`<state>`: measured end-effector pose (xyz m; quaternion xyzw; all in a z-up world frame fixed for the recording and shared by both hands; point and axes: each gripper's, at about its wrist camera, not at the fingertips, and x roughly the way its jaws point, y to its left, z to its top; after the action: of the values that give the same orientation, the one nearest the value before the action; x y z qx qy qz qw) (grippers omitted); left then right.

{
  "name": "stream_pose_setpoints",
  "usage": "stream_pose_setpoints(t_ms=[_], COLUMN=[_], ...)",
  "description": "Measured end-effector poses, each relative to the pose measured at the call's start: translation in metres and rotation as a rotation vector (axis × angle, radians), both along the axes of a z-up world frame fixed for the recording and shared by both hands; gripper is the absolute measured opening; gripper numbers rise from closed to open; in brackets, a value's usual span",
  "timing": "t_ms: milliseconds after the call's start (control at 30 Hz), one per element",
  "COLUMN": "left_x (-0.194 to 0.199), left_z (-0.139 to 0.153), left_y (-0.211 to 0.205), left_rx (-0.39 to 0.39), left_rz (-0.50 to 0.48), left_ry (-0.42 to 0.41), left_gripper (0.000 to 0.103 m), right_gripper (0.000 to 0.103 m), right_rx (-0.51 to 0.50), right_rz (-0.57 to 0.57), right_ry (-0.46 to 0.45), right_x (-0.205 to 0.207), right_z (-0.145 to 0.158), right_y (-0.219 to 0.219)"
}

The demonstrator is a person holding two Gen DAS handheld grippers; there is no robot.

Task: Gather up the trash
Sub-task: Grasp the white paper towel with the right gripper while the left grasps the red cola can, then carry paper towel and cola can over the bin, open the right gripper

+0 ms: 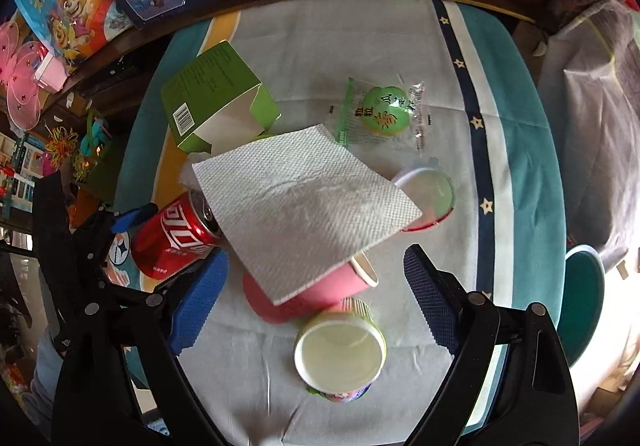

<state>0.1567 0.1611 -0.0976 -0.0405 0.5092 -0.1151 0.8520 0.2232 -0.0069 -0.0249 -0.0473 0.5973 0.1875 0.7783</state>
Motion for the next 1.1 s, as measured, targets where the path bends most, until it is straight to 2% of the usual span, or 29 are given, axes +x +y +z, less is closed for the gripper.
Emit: stream_pose_setpoints(t_ms=[33,67,100,133,433,500,533,600,633,667,800,1100], left_x=[0.001,0.002,0.002,0.002,-0.003,-0.004,-0.004,-0.004,-0.004,-0.005,-0.006,-0.021], left_z=[-0.002,-0.003,-0.004,-0.004,-0.005,-0.006,-0.006,-0.005,-0.005,-0.005,-0.003,0.024], left_y=[0.001,0.002,0.003,0.003,0.005,0.004,0.005,0.006,0.006,0.006,0.001,0.005], left_rx=[-0.016,-0.027,-0.042,-0.041,-0.116,-0.118,-0.122,-0.133,-0.136,-0.139,-0.132,-0.153], left_rz=[0.003,0.005,0.006,0.012,0.059,0.065,0.069,0.080,0.084,0.087,0.086,0.136], left_ry=[0.007,0.013,0.016,0.012,0.023,0.022,0.023,0.024,0.024,0.023,0.011,-0.042], left_gripper=[0.076,0.068,0.055,0.052,0.051,0.051,0.051,0.052,0.051,0.051,0.051,0.051], right_gripper=[0.085,0.085,0.085,0.085,0.085,0.083,0.080,0.049,0.044,0.031,0.011,0.008], right_rx=[-0.006,-0.014,-0.023,-0.030,-0.061,-0.051,-0.048,-0.041,-0.039,-0.036,-0.038,0.032], right_rz=[-0.001,0.002,0.007,0.012,0.019,0.023,0.029,0.035,0.035,0.038,0.062,0.039], right_ry=[0.010,0.019,0.029,0.038,0.121,0.107,0.091,0.069,0.067,0.060,0.022,-0.085], right_x=[0.005,0.010,0.014,0.017,0.044,0.045,0.045,0.045,0.044,0.044,0.037,0.028], right_z=[-0.004,-0.008,-0.012,-0.017,-0.053,-0.055,-0.054,-0.052,-0.051,-0.049,-0.044,0.001], right_y=[0.003,0.006,0.008,0.010,0.017,0.017,0.018,0.018,0.018,0.018,0.018,0.004])
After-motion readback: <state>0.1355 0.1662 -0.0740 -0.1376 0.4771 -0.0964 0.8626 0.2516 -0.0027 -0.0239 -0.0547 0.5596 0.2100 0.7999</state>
